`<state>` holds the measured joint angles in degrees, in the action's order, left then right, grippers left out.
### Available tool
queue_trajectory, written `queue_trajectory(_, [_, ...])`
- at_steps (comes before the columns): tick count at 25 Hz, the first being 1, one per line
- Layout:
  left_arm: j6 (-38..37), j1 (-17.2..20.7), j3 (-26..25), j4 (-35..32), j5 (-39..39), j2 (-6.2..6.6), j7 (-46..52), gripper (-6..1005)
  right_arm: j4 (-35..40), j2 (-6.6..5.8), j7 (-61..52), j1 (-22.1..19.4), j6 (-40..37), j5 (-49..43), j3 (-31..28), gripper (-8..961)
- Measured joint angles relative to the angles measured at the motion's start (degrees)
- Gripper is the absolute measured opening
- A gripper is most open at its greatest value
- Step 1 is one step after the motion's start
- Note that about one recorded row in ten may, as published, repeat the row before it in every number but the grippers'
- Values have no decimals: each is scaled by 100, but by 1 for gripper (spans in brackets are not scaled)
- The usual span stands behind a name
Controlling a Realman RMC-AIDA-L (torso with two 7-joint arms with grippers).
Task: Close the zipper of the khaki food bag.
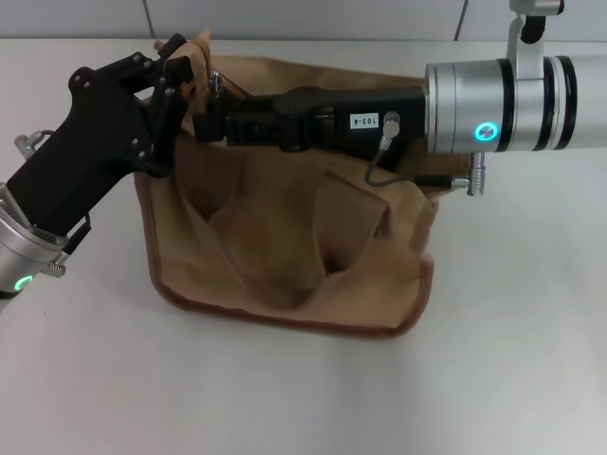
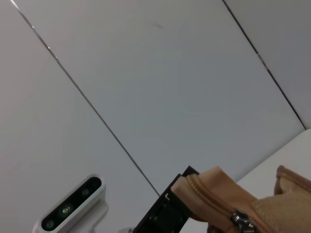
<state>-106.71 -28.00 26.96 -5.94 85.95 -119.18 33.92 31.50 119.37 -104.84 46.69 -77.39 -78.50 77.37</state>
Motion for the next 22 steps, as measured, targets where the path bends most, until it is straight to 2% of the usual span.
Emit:
queue_trajectory(18, [-63, 50, -27, -2, -18, 0, 1, 21, 31, 16, 43, -107, -10, 12, -56, 420])
queue_trajectory(22, [-66, 54, -26, -3, -19, 0, 1, 20, 34, 16, 49, -107, -17, 16, -56, 247])
